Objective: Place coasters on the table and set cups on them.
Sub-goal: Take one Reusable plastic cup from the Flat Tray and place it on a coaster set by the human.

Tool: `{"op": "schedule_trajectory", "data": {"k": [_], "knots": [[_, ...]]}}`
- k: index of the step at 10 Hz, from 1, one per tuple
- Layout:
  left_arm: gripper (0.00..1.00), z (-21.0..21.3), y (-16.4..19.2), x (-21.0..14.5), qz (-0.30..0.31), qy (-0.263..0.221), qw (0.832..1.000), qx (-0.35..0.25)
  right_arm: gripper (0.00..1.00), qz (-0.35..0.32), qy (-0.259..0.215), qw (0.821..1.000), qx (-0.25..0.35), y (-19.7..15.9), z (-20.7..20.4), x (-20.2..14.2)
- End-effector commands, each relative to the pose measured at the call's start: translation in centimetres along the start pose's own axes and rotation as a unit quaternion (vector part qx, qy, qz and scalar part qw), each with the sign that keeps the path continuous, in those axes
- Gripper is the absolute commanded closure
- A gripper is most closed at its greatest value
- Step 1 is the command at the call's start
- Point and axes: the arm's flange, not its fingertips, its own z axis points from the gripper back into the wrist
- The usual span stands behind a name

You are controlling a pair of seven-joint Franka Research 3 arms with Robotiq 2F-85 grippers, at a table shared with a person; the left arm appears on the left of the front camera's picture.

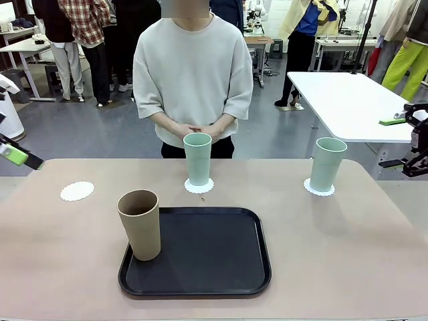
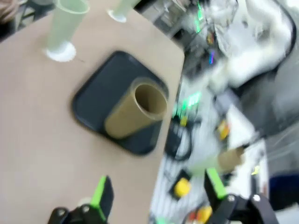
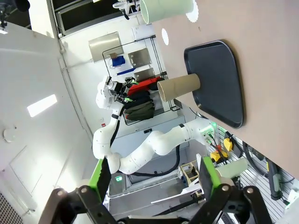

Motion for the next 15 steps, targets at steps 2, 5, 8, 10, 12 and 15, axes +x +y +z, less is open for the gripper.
{"op": "schedule_trajectory", "data": {"k": [2, 5, 8, 10, 12, 15], "knots": [[0.00, -2.7, -1.1, -0.6, -0.148, 0.027, 0.987, 0.055, 0.00, 0.000, 0.001, 1.000, 0.013, 0.0, 0.0, 0.0], [0.00, -6.9, -1.8, -0.7, -0.208, -0.020, 0.971, 0.119, 0.00, 0.000, 0.001, 1.000, 0.013, 0.0, 0.0, 0.0], [0.00, -9.8, -1.4, -0.5, -0.216, -0.018, 0.970, 0.107, 0.00, 0.000, 0.001, 1.000, 0.013, 0.0, 0.0, 0.0], [0.00, -7.5, -1.6, -1.0, -0.199, -0.021, 0.973, 0.113, 0.00, 0.000, 0.001, 1.000, 0.013, 0.0, 0.0, 0.0], [0.00, -7.5, -1.6, -1.0, -0.199, -0.021, 0.973, 0.113, 0.00, 0.000, 0.001, 1.000, 0.013, 0.0, 0.0, 0.0], [0.00, -10.5, 1.2, -2.5, -0.285, -0.019, 0.956, 0.067, 0.00, 0.000, 0.001, 1.000, 0.013, 0.0, 0.0, 0.0]]}}
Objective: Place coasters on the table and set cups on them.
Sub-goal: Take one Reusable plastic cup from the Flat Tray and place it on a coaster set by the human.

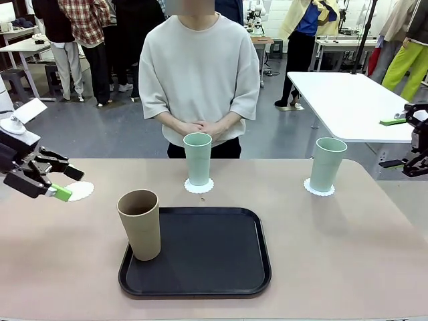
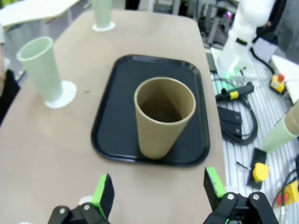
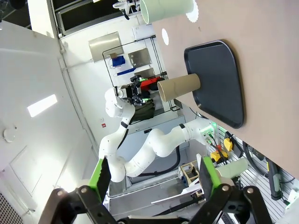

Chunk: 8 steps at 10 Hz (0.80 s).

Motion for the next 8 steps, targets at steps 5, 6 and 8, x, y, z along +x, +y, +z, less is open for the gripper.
{"op": "schedule_trajectory", "data": {"k": [5, 6, 8], "knots": [[0.00, -4.7, 2.2, -5.1, -0.139, -0.079, 0.986, -0.047, 0.00, 0.000, 0.002, 1.000, 0.013, 0.1, -0.1, 0.1], [0.00, -5.9, 2.2, -5.9, -0.145, -0.096, 0.985, -0.018, 0.00, 0.000, 0.002, 1.000, 0.013, 0.1, -0.1, 0.1], [0.00, -7.7, 1.8, -6.9, -0.148, -0.102, 0.984, 0.004, 0.00, 0.000, 0.002, 1.000, 0.013, 0.1, -0.1, 0.1]]}}
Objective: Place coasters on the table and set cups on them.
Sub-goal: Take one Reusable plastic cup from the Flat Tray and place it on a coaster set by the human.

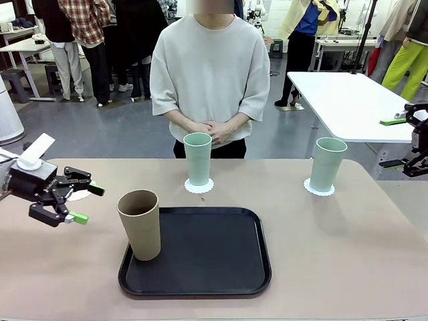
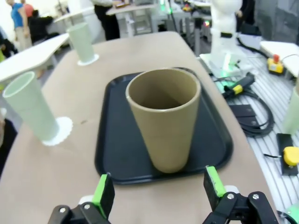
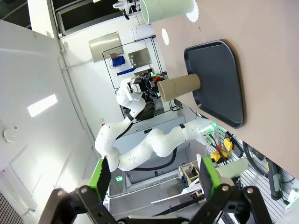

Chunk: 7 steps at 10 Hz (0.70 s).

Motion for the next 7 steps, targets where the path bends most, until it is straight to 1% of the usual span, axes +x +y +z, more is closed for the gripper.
{"op": "schedule_trajectory", "data": {"k": [1, 3, 7], "knots": [[0.00, -2.7, -1.6, -1.4, -0.020, -0.001, 0.999, 0.030, 0.00, 0.000, 0.002, 1.000, 0.012, 0.1, -0.1, 0.1], [0.00, -4.0, -1.4, -2.0, -0.007, -0.003, 1.000, 0.007, 0.00, 0.000, 0.002, 1.000, 0.012, 0.1, -0.1, 0.1], [0.00, -6.5, -1.6, -2.1, -0.006, -0.007, 1.000, 0.001, 0.00, 0.000, 0.002, 1.000, 0.012, 0.1, -0.1, 0.1]]}}
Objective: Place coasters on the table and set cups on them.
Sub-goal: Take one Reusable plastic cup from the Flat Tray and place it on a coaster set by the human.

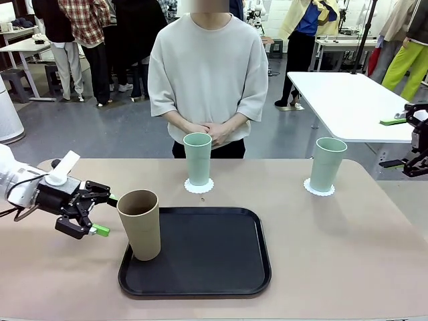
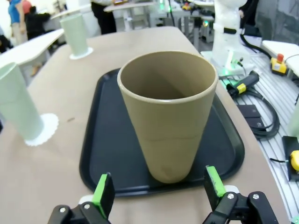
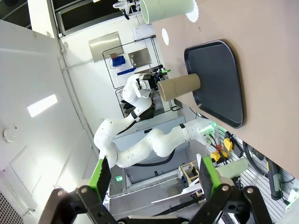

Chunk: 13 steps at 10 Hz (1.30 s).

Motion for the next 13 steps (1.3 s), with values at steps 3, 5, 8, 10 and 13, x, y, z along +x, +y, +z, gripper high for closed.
{"op": "schedule_trajectory", "data": {"k": [3, 5, 8, 10, 13], "knots": [[0.00, -3.8, -2.0, -0.4, -0.023, -0.006, 1.000, 0.001, 0.00, 0.000, 0.001, 1.000, 0.012, 0.1, -0.1, 0.1], [0.00, -4.6, -1.9, -0.5, -0.042, -0.013, 0.999, -0.013, 0.00, 0.000, 0.001, 1.000, 0.012, 0.1, -0.1, 0.1], [0.00, -6.1, -1.7, -0.6, -0.053, -0.028, 0.997, -0.043, 0.00, 0.000, 0.001, 1.000, 0.012, 0.1, -0.1, 0.1], [0.00, -7.0, -1.5, -0.4, -0.052, -0.035, 0.997, -0.051, 0.00, 0.000, 0.001, 1.000, 0.012, 0.1, -0.1, 0.1], [0.00, -8.7, -0.9, -0.1, -0.049, -0.030, 0.997, -0.052, 0.00, 0.000, 0.001, 1.000, 0.012, 0.1, -0.1, 0.1]]}}
